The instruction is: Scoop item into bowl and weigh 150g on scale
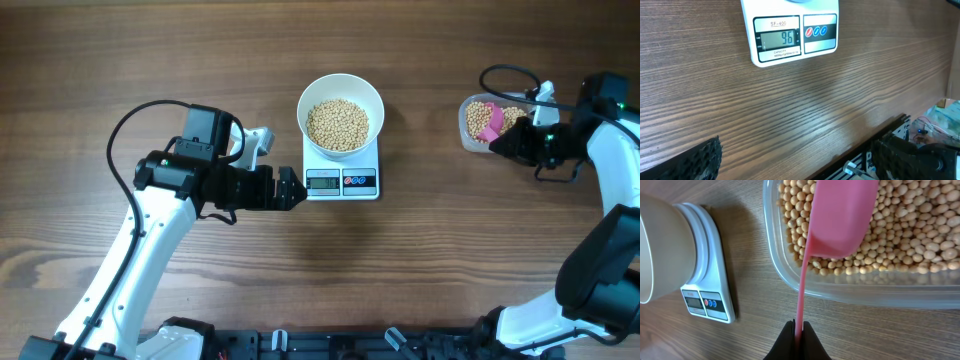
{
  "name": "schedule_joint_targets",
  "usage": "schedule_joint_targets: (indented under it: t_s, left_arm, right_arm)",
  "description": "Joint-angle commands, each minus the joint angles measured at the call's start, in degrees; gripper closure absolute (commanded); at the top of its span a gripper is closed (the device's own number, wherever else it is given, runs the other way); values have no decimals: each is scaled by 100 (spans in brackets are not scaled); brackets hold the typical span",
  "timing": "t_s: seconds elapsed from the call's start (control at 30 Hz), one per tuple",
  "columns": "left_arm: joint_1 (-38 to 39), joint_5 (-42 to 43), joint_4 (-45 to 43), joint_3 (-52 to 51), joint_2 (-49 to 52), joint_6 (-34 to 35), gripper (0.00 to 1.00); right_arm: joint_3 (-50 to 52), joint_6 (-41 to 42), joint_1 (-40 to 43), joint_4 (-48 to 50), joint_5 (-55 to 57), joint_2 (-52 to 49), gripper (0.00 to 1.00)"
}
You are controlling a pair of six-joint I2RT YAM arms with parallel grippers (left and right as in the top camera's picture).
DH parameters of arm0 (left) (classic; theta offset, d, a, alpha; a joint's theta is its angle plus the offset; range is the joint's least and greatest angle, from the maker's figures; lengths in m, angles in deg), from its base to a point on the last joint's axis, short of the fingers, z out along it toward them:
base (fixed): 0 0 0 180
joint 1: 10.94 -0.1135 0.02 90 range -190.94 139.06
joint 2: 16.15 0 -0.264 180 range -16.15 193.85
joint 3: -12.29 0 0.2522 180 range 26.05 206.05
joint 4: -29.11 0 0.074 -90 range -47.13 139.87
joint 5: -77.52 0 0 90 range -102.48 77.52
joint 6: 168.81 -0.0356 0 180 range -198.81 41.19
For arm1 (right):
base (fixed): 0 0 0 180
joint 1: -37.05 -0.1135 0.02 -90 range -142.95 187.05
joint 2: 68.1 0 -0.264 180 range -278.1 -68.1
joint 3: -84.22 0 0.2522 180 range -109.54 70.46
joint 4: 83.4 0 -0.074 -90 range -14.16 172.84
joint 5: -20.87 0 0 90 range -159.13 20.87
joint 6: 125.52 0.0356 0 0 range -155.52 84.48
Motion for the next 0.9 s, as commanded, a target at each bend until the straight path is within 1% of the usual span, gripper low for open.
schedule_joint_targets:
  t_s: [0.0, 0.1, 0.2, 0.3, 0.47, 0.73, 0.87]
  left_arm:
    - [7, -59, 4, 2, 11, 13, 0]
    - [4, -59, 2, 2, 11, 13, 0]
    - [4, -59, 2, 2, 11, 13, 0]
    - [4, -59, 4, 2, 11, 13, 0]
    - [4, -59, 4, 2, 11, 13, 0]
    - [4, -59, 2, 2, 11, 13, 0]
    - [4, -59, 4, 2, 11, 13, 0]
  right_arm:
    - [79, -9, 160, -26, -387, -74, 96]
    - [79, -33, 345, -46, -426, -74, 96]
    - [79, -343, 540, -122, -898, -74, 96]
    - [79, -426, 721, -177, -1154, -76, 96]
    - [85, -492, 787, -251, -1204, -114, 96]
    - [85, -566, 859, -258, -1834, -457, 96]
    - [85, -590, 1040, -278, -2118, -638, 96]
